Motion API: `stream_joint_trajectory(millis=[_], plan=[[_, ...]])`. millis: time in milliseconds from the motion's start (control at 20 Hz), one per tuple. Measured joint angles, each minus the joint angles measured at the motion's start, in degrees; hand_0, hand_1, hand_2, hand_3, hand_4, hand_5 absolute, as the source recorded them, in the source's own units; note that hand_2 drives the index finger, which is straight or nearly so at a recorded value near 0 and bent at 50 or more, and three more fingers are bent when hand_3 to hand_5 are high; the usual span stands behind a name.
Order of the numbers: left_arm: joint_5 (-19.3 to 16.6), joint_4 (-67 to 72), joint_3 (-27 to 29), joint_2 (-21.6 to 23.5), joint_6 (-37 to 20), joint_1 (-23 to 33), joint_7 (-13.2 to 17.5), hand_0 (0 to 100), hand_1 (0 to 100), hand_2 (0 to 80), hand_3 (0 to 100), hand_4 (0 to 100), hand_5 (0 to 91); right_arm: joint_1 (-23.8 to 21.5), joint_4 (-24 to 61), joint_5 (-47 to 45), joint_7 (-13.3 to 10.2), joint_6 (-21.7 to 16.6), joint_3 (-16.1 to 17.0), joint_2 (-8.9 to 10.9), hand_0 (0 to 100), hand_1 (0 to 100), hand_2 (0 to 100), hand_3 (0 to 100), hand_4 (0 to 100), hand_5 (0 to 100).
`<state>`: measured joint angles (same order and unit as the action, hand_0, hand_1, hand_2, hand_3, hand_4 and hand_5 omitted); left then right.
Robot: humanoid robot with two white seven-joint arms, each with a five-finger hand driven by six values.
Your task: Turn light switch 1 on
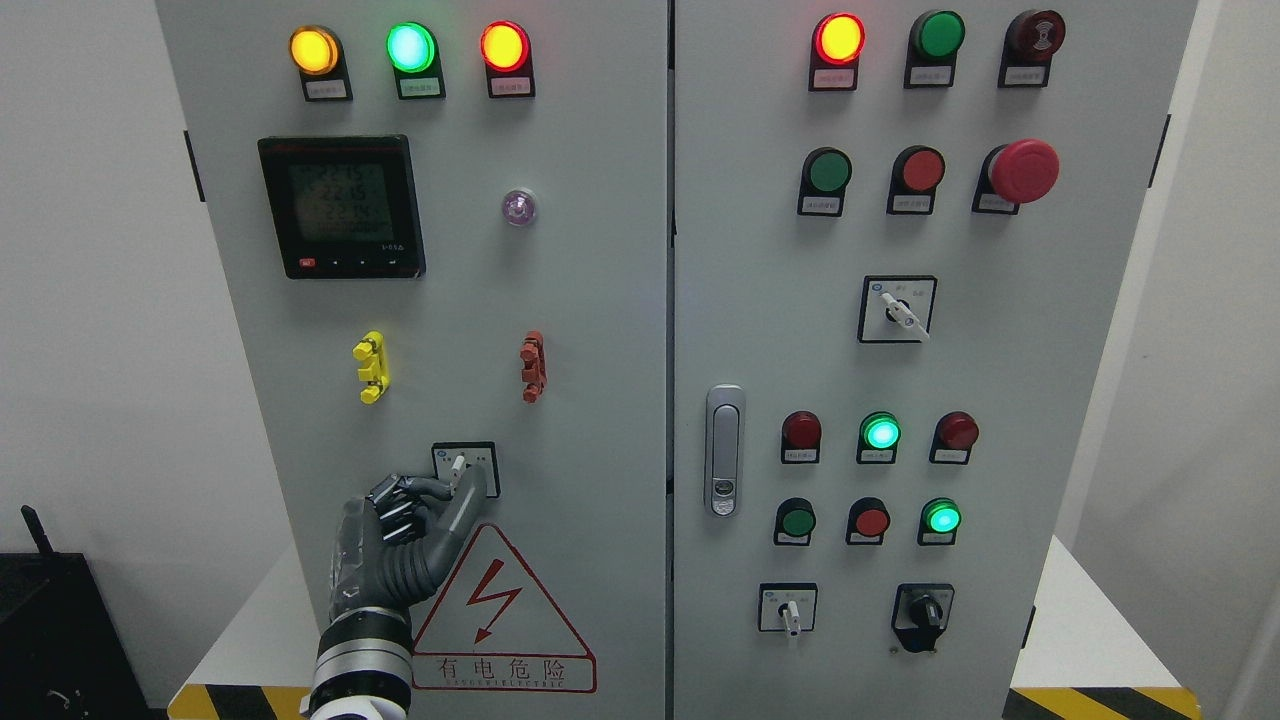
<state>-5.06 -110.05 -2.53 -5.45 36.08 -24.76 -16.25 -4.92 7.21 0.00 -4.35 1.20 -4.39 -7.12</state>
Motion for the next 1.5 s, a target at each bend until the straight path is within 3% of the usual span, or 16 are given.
stream_joint_trajectory(millis=[1500], plan=[[-0.4,0.7,-0.3,-0.1,0.2,-0.1,0.3,34,63,62.6,100,100,87.9,0.0,0.0,0.0,0.0,0.0,0.0,0.00,0,0,0,0,0,0]])
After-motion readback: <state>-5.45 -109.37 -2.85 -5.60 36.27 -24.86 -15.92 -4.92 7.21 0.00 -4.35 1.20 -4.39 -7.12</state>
